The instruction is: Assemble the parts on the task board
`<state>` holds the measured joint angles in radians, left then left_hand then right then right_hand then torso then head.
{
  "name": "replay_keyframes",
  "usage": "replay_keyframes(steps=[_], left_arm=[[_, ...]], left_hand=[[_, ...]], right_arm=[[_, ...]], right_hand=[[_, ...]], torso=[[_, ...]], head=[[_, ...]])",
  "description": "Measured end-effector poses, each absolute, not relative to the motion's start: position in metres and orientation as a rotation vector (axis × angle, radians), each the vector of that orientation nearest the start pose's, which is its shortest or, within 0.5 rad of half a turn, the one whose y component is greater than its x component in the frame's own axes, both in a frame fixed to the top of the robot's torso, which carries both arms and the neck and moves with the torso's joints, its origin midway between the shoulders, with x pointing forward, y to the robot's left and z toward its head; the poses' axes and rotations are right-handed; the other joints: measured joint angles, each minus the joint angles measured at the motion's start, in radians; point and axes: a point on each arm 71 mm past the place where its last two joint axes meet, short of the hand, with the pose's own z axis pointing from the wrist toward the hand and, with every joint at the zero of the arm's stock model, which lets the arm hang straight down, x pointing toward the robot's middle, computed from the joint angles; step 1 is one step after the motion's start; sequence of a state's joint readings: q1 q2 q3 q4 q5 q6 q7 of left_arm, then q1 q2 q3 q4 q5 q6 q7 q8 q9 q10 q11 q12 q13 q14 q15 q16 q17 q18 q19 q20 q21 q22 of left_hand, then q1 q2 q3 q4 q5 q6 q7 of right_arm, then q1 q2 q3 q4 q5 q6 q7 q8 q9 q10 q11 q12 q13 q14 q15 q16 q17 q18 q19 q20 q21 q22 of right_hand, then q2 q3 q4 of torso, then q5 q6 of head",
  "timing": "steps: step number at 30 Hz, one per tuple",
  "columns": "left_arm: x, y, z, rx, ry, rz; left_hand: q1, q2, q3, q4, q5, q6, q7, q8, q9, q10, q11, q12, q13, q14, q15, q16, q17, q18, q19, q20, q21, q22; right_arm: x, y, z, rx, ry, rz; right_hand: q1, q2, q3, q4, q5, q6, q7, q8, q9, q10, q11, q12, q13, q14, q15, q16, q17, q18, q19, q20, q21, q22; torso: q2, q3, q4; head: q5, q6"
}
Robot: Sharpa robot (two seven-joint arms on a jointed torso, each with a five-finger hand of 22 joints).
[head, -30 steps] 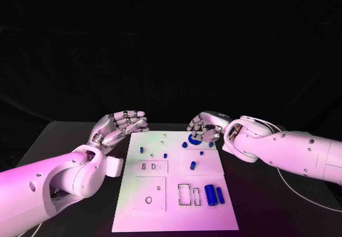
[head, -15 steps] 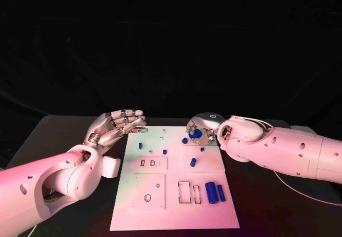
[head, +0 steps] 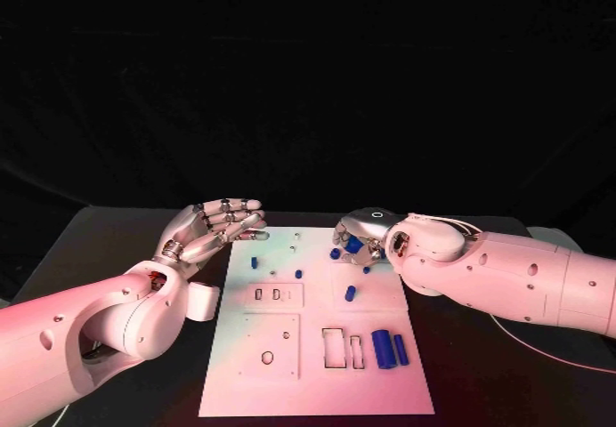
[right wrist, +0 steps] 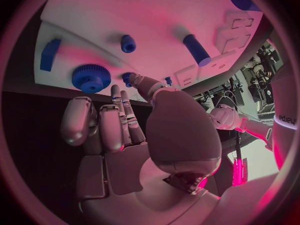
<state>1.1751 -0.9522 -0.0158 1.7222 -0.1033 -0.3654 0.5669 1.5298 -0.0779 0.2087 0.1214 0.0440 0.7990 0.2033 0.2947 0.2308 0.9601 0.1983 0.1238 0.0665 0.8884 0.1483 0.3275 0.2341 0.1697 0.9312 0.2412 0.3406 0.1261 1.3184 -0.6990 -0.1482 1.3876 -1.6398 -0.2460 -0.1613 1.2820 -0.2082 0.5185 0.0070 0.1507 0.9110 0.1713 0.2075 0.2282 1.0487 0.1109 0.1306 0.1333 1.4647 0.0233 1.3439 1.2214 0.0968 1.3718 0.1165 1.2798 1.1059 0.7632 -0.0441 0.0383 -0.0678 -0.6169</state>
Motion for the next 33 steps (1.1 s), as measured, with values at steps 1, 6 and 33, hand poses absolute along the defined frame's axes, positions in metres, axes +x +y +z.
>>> replay_keyframes(steps=[1, 6, 33], left_arm=[[0.448, 0.206, -0.150, -0.907, 1.279, -1.671], [0.448, 0.206, -0.151, -0.909, 1.281, -1.670], [0.448, 0.206, -0.149, -0.921, 1.281, -1.671]], left_hand=[[0.000, 0.000, 0.000, 0.000, 0.000, 0.000, 0.000, 0.000, 0.000, 0.000, 0.000, 0.000, 0.000, 0.000, 0.000, -0.004, 0.000, 0.000, 0.000, 0.000, 0.000, 0.000], [0.000, 0.000, 0.000, 0.000, 0.000, 0.000, 0.000, 0.000, 0.000, 0.000, 0.000, -0.004, 0.000, 0.000, 0.000, -0.004, 0.001, 0.000, 0.000, 0.000, 0.000, 0.000], [0.000, 0.000, 0.012, -0.001, 0.000, 0.000, 0.000, 0.000, -0.001, 0.000, 0.000, -0.005, 0.000, 0.000, 0.000, -0.007, 0.002, 0.000, 0.000, 0.000, 0.000, 0.000]], right_arm=[[0.516, -0.166, -0.175, -0.416, 1.642, 0.452], [0.517, -0.162, -0.176, -0.419, 1.642, 0.452], [0.520, -0.155, -0.182, -0.414, 1.647, 0.459]], right_hand=[[0.000, 0.000, 0.000, 0.000, 0.000, 0.000, 0.000, 0.003, 0.001, 0.000, 0.000, 0.000, 0.000, 0.000, 0.000, 0.000, 0.001, 0.000, 0.000, 0.000, 0.000, 0.002], [0.000, 0.000, 0.000, 0.005, 0.000, 0.000, 0.000, 0.005, 0.003, 0.000, 0.000, 0.005, 0.000, 0.000, 0.000, 0.005, 0.004, 0.000, 0.004, -0.004, 0.004, 0.011], [0.017, 0.039, 0.029, 0.034, 0.000, 0.048, -0.023, 0.051, 0.038, 0.034, -0.016, 0.043, -0.002, 0.000, 0.000, 0.038, 0.035, -0.013, 0.027, -0.005, 0.062, 0.097]], torso=[[0.000, 0.0000, 0.0002], [0.002, 0.0000, 0.0003], [0.008, -0.0015, -0.0003]], head=[[0.000, 0.000], [0.003, -0.001], [0.013, -0.009]])
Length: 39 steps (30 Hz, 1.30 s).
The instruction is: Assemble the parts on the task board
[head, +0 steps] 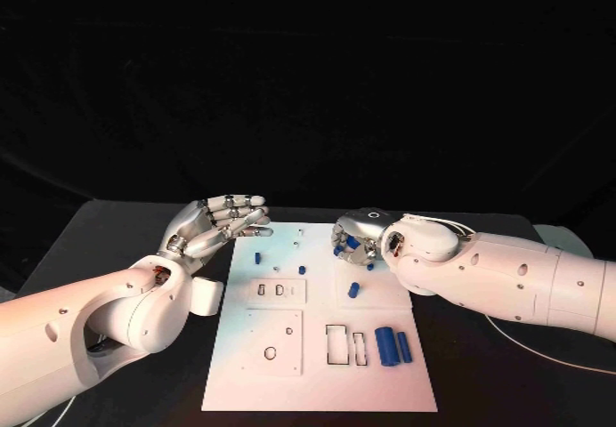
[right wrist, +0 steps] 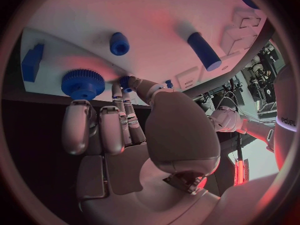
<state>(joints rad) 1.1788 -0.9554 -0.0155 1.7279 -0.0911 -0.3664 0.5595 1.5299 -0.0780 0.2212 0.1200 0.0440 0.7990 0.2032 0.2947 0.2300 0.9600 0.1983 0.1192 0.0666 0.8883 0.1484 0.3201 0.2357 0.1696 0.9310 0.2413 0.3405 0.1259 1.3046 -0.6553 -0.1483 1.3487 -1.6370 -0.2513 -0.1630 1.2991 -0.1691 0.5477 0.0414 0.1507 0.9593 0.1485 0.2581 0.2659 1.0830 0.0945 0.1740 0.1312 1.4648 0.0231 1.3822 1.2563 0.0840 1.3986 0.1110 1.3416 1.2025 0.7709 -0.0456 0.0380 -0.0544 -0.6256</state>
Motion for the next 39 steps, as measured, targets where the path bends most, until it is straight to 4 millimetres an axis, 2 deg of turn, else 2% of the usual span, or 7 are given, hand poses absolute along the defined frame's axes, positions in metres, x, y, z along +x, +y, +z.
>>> replay_keyframes(steps=[13, 18, 20, 23, 27, 39], left_arm=[[0.448, 0.207, -0.148, -0.928, 1.284, -1.671], [0.449, 0.207, -0.148, -0.934, 1.286, -1.672], [0.449, 0.207, -0.149, -0.935, 1.286, -1.672], [0.449, 0.207, -0.149, -0.938, 1.287, -1.672], [0.450, 0.208, -0.149, -0.940, 1.288, -1.672], [0.451, 0.210, -0.150, -0.943, 1.289, -1.672]], left_hand=[[-0.004, 0.004, 0.003, 0.003, 0.000, 0.000, 0.000, 0.000, -0.001, 0.000, 0.000, 0.000, 0.000, 0.000, 0.000, 0.000, 0.001, 0.000, 0.000, 0.000, 0.000, 0.000], [-0.004, 0.004, 0.005, 0.000, 0.000, 0.000, 0.000, 0.000, -0.001, 0.000, 0.000, -0.004, 0.000, 0.000, 0.000, 0.000, 0.001, 0.000, 0.000, 0.000, 0.000, 0.000], [-0.004, 0.004, 0.005, 0.000, 0.000, 0.000, 0.000, 0.000, -0.001, 0.000, 0.000, -0.004, 0.000, 0.000, 0.000, 0.000, 0.002, 0.000, 0.000, 0.000, 0.003, 0.000], [-0.004, 0.004, 0.005, 0.000, 0.000, 0.000, 0.000, 0.000, -0.001, 0.000, 0.000, -0.004, 0.000, 0.000, 0.000, 0.000, 0.002, 0.000, 0.000, 0.000, 0.003, 0.000], [-0.004, 0.004, 0.011, 0.000, 0.000, 0.000, 0.000, 0.000, -0.001, 0.000, 0.000, -0.004, 0.000, 0.000, 0.000, 0.000, 0.002, 0.000, 0.000, 0.000, 0.003, 0.000], [-0.004, 0.004, 0.011, 0.000, 0.000, 0.000, 0.000, 0.000, -0.002, 0.000, 0.000, -0.008, 0.000, 0.000, 0.000, -0.005, 0.001, 0.000, 0.000, 0.000, 0.003, 0.000]], right_arm=[[0.522, -0.152, -0.182, -0.409, 1.640, 0.459], [0.520, -0.152, -0.183, -0.399, 1.626, 0.464], [0.519, -0.153, -0.182, -0.393, 1.617, 0.469], [0.516, -0.154, -0.180, -0.379, 1.590, 0.482], [0.514, -0.153, -0.176, -0.358, 1.549, 0.501], [0.523, -0.137, -0.163, -0.309, 1.468, 0.538]], right_hand=[[-0.005, 0.007, 0.000, 0.004, -0.006, 0.001, -0.001, 0.009, 0.009, 0.010, -0.003, 0.007, -0.003, 0.004, -0.004, 0.006, 0.008, 0.000, 0.011, -0.004, 0.013, 0.024], [-0.003, 0.010, 0.001, 0.007, -0.006, 0.027, -0.013, 0.039, 0.027, 0.030, -0.013, 0.022, -0.001, 0.002, -0.014, 0.011, 0.012, -0.001, 0.020, -0.005, 0.032, 0.048], [0.003, 0.016, 0.001, 0.007, -0.003, 0.033, -0.018, 0.050, 0.038, 0.036, -0.017, 0.029, 0.001, 0.002, -0.017, 0.017, 0.014, -0.015, 0.024, -0.010, 0.039, 0.060], [0.010, 0.022, 0.008, 0.000, 0.000, 0.041, -0.023, 0.069, 0.047, 0.050, -0.025, 0.034, 0.003, 0.000, -0.025, 0.017, 0.016, -0.015, 0.033, -0.014, 0.051, 0.080], [0.015, 0.027, 0.012, -0.005, 0.000, 0.043, -0.022, 0.083, 0.047, 0.052, -0.027, 0.037, 0.006, 0.000, -0.025, 0.021, 0.018, -0.015, 0.034, -0.013, 0.058, 0.093], [0.022, 0.033, 0.016, -0.009, -0.018, 0.035, -0.022, 0.083, 0.047, 0.059, -0.027, 0.037, 0.006, 0.000, -0.025, 0.029, 0.024, -0.015, 0.050, -0.015, 0.078, 0.106]], torso=[[0.002, -0.0003, -0.0012], [0.002, -0.0002, -0.0018], [0.002, -0.0002, -0.0017], [0.002, 0.0005, -0.0018], [0.002, 0.0005, -0.0026], [0.004, 0.0004, -0.0017]], head=[[0.002, -0.005], [0.003, -0.006], [0.003, -0.007], [0.004, -0.007], [0.005, -0.003], [0.005, 0.011]])
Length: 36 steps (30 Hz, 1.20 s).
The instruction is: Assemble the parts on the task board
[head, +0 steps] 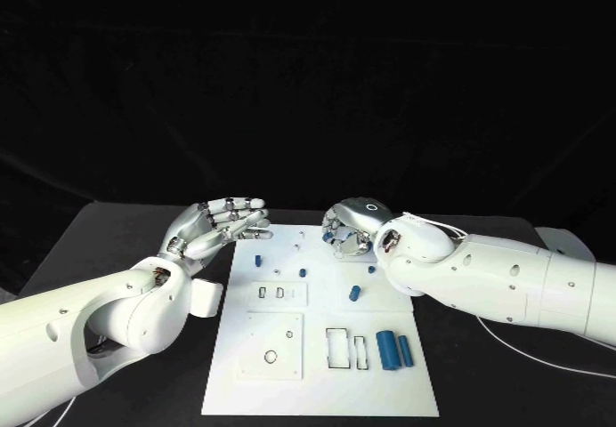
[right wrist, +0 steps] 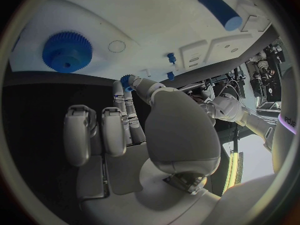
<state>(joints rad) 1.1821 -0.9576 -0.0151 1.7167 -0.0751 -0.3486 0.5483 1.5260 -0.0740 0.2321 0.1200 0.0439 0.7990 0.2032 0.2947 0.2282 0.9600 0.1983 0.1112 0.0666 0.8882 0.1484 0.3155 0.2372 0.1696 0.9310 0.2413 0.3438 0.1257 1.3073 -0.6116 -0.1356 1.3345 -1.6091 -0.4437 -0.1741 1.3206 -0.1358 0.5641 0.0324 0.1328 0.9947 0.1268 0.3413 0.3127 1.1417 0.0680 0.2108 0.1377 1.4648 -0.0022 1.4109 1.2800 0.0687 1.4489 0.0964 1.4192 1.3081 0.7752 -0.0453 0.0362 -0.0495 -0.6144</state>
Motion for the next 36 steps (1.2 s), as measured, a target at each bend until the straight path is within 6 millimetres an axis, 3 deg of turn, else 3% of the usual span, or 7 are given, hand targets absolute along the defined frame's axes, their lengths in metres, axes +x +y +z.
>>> replay_keyframes(steps=[17, 19, 36], left_arm=[[0.459, 0.216, -0.151, -0.946, 1.277, -1.644], [0.459, 0.216, -0.151, -0.947, 1.278, -1.643], [0.466, 0.227, -0.152, -0.955, 1.269, -1.606]], left_hand=[[0.000, 0.000, 0.010, 0.001, 0.000, 0.000, 0.000, 0.000, -0.001, 0.000, 0.000, 0.000, 0.000, 0.000, 0.000, 0.000, 0.001, 0.000, 0.000, 0.000, 0.000, 0.000], [0.000, 0.000, 0.010, 0.001, 0.000, 0.000, 0.000, 0.000, -0.001, 0.000, 0.000, 0.000, 0.000, 0.000, 0.000, -0.004, 0.001, 0.000, 0.000, 0.000, 0.000, 0.000], [-0.012, -0.004, 0.029, -0.001, 0.000, -0.009, -0.002, -0.011, -0.008, -0.008, 0.008, -0.025, 0.000, -0.009, 0.009, -0.029, 0.002, 0.000, -0.016, 0.002, 0.000, -0.006]], right_arm=[[0.541, -0.106, -0.163, -0.270, 1.462, 0.567], [0.541, -0.105, -0.164, -0.266, 1.464, 0.567], [0.549, -0.095, -0.171, -0.251, 1.481, 0.555]], right_hand=[[-0.006, 0.005, 0.000, 0.000, -0.021, -0.018, 0.004, 0.011, 0.001, -0.006, 0.006, 0.000, 0.000, 0.000, 0.000, 0.000, -0.002, 0.000, 0.000, 0.000, 0.000, 0.000], [-0.009, 0.002, 0.000, 0.000, -0.021, -0.018, 0.004, 0.011, 0.020, -0.006, 0.006, 0.000, 0.000, 0.000, 0.000, 0.000, -0.002, 0.000, 0.000, 0.000, 0.000, 0.000], [-0.010, 0.001, 0.003, 0.003, -0.023, -0.029, 0.007, 0.010, 0.059, -0.009, 0.009, -0.004, 0.000, 0.000, 0.000, 0.000, -0.003, 0.000, 0.000, 0.000, 0.000, -0.001]], torso=[[0.004, -0.0044, 0.0046], [0.004, -0.0046, 0.0053], [0.007, -0.0044, 0.0052]], head=[[0.002, 0.004], [0.003, 0.005], [0.009, 0.001]])
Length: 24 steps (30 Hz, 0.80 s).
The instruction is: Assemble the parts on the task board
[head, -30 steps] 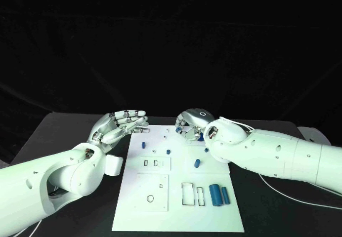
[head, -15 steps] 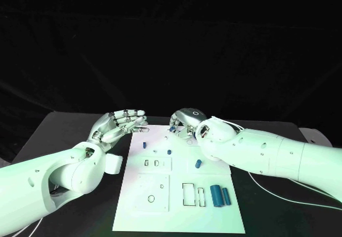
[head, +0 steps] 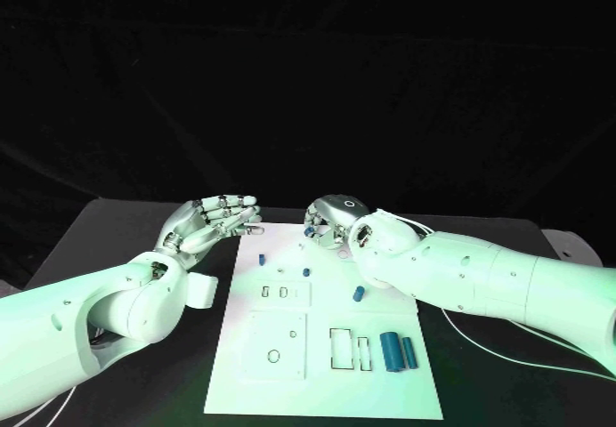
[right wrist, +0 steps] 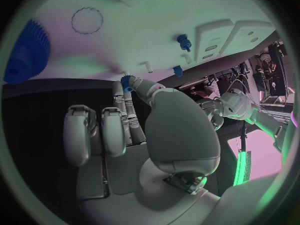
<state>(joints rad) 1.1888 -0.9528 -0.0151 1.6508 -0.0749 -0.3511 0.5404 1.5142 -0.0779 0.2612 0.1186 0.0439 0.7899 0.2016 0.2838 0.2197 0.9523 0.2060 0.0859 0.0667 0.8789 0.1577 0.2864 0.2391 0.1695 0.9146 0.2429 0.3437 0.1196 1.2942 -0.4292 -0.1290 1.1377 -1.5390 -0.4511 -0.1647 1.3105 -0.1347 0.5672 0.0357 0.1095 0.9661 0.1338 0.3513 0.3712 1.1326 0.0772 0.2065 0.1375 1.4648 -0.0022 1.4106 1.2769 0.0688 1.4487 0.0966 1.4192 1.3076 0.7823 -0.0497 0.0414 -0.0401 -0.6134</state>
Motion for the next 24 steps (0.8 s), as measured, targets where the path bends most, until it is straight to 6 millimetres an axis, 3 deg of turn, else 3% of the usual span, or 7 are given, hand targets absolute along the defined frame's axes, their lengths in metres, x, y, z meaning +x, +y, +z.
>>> replay_keyframes(steps=[19, 24], left_arm=[[0.4677, 0.2281, -0.1526, -0.954, 1.266, -1.603], [0.4679, 0.2281, -0.1527, -0.954, 1.266, -1.603]], left_hand=[[0.000, 0.000, 0.003, 0.003, 0.000, 0.000, 0.000, 0.000, 0.000, -0.002, 0.002, 0.000, 0.000, 0.000, 0.000, 0.000, 0.000, 0.000, -0.003, 0.004, -0.004, -0.001], [0.000, 0.000, 0.003, 0.003, 0.000, 0.000, 0.000, 0.000, 0.000, -0.002, 0.002, 0.000, 0.000, 0.000, 0.000, 0.000, 0.000, 0.000, -0.003, 0.004, -0.004, -0.001]], right_arm=[[0.5529, -0.0878, -0.1746, -0.246, 1.473, 0.549], [0.5539, -0.0869, -0.1760, -0.249, 1.481, 0.545]], right_hand=[[-0.004, -0.004, 0.000, 0.000, -0.006, -0.005, 0.001, -0.006, 0.005, -0.002, 0.002, -0.002, 0.002, 0.000, 0.000, 0.000, -0.003, 0.000, -0.003, 0.002, 0.000, 0.000], [-0.010, -0.010, 0.000, 0.006, -0.022, -0.020, 0.009, -0.005, 0.008, -0.018, 0.007, -0.006, 0.000, 0.000, 0.000, 0.000, -0.006, 0.000, -0.008, 0.008, -0.007, 0.000]], torso=[[0.001, -0.0001, -0.0014], [0.001, -0.0005, -0.0013]], head=[[0.003, -0.007], [0.002, -0.010]])
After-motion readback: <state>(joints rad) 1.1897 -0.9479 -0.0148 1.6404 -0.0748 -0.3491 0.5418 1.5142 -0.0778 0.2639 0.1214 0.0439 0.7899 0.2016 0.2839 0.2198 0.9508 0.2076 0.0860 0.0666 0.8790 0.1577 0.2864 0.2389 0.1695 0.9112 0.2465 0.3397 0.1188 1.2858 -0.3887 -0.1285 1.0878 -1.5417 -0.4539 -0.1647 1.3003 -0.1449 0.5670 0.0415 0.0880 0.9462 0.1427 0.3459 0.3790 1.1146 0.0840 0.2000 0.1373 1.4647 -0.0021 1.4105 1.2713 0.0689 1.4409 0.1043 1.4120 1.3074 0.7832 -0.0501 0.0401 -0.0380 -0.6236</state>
